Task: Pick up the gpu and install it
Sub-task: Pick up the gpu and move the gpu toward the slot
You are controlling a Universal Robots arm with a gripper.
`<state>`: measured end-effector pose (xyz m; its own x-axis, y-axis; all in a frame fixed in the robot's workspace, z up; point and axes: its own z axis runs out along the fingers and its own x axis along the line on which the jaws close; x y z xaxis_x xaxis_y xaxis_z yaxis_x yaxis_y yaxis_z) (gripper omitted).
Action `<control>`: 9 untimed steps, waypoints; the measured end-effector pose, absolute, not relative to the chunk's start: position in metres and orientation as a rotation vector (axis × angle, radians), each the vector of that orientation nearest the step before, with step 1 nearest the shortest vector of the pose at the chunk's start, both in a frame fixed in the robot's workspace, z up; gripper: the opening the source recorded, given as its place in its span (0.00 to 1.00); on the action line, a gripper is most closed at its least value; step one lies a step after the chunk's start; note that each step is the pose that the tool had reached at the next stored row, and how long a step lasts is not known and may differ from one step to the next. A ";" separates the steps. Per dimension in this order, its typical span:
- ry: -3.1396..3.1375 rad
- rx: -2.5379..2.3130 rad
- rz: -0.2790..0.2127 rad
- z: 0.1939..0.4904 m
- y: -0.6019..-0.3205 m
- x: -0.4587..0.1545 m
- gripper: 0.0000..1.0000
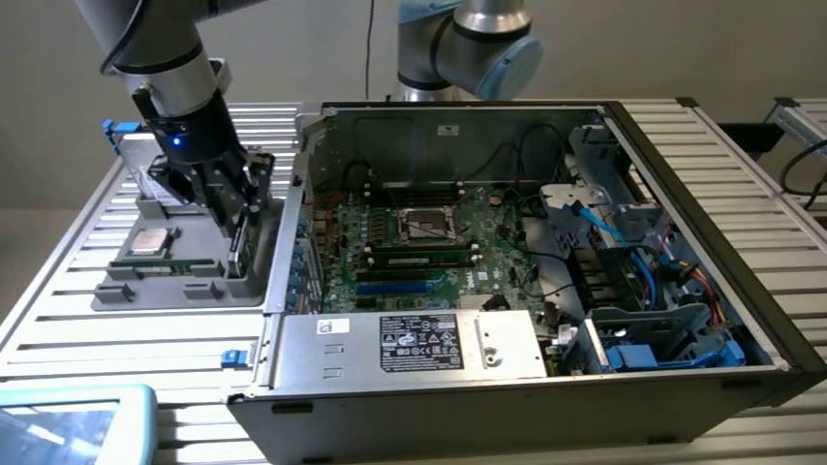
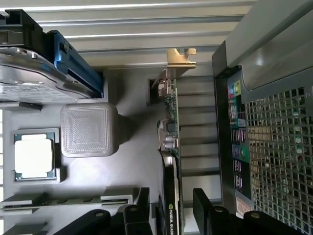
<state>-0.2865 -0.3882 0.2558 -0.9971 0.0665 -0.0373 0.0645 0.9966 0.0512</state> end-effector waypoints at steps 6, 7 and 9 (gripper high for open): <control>3.098 0.097 0.080 0.247 -0.388 -0.287 0.48; 3.099 0.097 0.081 0.247 -0.388 -0.287 0.48; 3.098 0.096 0.081 0.245 -0.388 -0.287 0.48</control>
